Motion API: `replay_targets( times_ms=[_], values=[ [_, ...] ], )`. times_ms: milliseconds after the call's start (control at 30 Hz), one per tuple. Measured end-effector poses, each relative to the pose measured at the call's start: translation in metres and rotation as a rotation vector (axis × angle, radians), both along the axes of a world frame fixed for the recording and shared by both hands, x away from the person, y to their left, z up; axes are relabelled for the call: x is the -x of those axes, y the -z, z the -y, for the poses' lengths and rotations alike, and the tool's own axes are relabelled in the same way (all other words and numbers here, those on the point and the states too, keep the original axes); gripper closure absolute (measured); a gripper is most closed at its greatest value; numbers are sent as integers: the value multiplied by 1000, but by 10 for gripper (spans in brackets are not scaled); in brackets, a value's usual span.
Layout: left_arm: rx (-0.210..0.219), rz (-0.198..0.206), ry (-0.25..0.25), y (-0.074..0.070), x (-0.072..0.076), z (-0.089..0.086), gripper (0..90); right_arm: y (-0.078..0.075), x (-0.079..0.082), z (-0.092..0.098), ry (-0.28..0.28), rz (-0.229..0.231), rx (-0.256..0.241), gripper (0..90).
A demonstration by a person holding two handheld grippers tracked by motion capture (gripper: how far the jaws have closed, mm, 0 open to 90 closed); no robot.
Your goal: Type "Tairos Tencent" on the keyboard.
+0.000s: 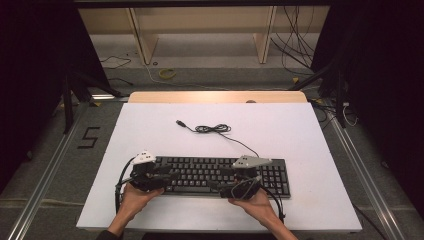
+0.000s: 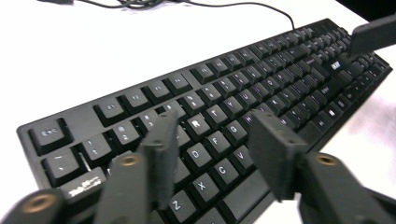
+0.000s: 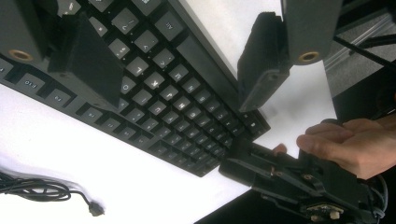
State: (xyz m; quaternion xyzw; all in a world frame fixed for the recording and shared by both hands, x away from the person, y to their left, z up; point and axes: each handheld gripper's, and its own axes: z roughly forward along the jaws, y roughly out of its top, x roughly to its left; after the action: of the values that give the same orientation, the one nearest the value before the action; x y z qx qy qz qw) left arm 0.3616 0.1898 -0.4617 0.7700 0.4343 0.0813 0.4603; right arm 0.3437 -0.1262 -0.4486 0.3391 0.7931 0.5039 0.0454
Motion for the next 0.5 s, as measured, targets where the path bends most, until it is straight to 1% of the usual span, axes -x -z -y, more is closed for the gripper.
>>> replay_targets(
  times_ms=[100,200,333,500],
  values=[
    [-2,0,-12,-2,-3,-1,422,0,1,0,-2,2,-2,319],
    [1,5,-23,-4,-5,-3,416,0,2,-1,-6,2,-3,318],
    [-5,5,-34,-5,-9,-3,487,0,3,-2,-12,2,-3,317],
    [-19,-8,-25,-4,-14,-1,572,1,5,-1,-16,3,-1,314]
  ],
)
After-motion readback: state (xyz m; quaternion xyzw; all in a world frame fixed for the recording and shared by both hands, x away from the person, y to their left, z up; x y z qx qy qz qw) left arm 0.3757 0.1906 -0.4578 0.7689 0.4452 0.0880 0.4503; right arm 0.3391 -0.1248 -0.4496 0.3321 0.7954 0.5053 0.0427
